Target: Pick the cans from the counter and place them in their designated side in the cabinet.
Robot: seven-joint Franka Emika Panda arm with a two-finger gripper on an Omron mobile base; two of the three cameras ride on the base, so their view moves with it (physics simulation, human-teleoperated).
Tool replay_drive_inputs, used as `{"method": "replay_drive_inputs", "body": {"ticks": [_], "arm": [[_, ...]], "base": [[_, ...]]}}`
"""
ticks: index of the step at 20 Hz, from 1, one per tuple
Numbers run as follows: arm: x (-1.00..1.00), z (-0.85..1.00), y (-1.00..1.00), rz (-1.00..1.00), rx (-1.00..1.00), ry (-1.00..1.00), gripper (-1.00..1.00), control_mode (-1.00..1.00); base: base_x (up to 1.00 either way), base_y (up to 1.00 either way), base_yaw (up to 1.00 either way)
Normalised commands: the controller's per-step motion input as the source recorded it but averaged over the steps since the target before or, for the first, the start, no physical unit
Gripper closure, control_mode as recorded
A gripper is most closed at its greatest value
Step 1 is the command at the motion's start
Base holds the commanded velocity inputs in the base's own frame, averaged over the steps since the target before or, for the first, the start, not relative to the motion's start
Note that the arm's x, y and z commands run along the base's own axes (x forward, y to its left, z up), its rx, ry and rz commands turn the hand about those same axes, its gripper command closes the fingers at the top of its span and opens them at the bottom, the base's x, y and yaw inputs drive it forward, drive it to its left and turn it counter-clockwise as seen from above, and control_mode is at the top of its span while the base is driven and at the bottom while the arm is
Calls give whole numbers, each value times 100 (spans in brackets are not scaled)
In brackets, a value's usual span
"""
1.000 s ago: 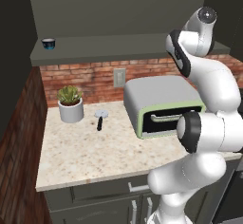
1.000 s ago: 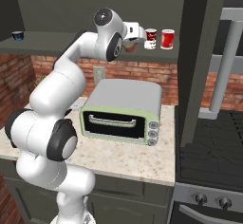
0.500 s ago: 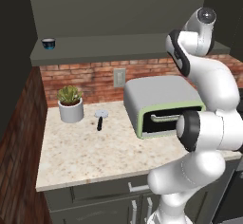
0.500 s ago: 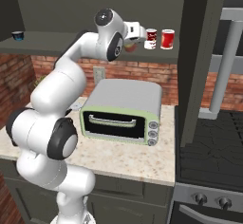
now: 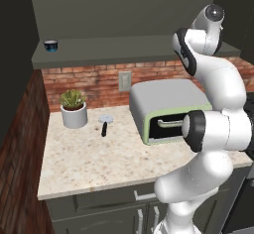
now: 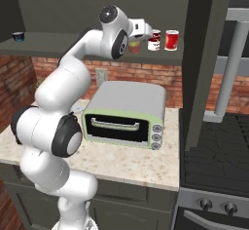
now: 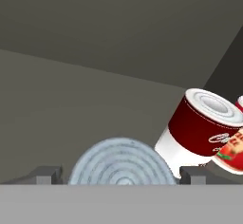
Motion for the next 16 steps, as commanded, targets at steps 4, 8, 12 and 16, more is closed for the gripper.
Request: {"method": "replay_drive_inputs", "body": {"ticks": [4, 8, 12, 16], "arm": [[19, 0, -3, 0, 0, -4, -100, -100], [14, 0, -8, 0, 0, -7, -100, -100], [16, 0, -8, 0, 0, -9, -100, -100], [15, 1, -4, 0, 0, -11, -100, -100]], "base": [[0, 0, 0], [0, 0, 0], [0, 0, 0], [0, 0, 0]]}}
